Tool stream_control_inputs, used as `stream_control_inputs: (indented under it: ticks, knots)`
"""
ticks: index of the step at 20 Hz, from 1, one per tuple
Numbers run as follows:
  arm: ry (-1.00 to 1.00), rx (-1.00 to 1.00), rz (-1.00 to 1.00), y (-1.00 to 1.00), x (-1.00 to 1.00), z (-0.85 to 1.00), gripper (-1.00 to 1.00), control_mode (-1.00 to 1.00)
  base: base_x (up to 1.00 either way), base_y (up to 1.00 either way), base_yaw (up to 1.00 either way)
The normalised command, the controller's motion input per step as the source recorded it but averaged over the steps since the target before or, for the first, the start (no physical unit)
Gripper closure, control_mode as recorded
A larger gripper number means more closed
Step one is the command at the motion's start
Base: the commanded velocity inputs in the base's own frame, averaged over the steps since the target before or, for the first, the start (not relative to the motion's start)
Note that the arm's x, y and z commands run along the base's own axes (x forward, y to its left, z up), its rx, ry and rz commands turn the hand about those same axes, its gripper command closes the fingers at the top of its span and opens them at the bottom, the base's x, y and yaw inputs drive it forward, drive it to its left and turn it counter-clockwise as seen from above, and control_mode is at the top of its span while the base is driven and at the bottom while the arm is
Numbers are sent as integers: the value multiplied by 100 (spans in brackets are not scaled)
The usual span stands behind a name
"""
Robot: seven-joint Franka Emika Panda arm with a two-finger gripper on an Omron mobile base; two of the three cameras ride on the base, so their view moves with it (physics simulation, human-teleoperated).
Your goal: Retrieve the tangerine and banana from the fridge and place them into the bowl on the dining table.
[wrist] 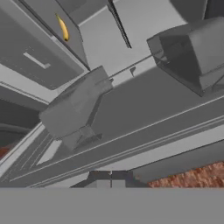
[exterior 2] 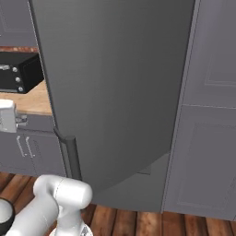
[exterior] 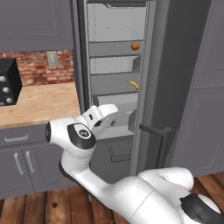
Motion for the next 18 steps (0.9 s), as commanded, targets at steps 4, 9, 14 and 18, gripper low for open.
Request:
stream_control_inputs:
  ticks: [4, 9, 14, 18]
  knots:
    - [0, -4, -6, -1, 52, -28, 100, -100, 0, 0, 0]
    - [-1, -3, -5, -7, 45, -26, 100, -100, 0, 0, 0]
    - [0, -4, -9, -22, 29, -19, 100, -100, 0, 0, 0]
    - [0, -6, -16, -31, 23, -14, 100, -100, 0, 0, 0]
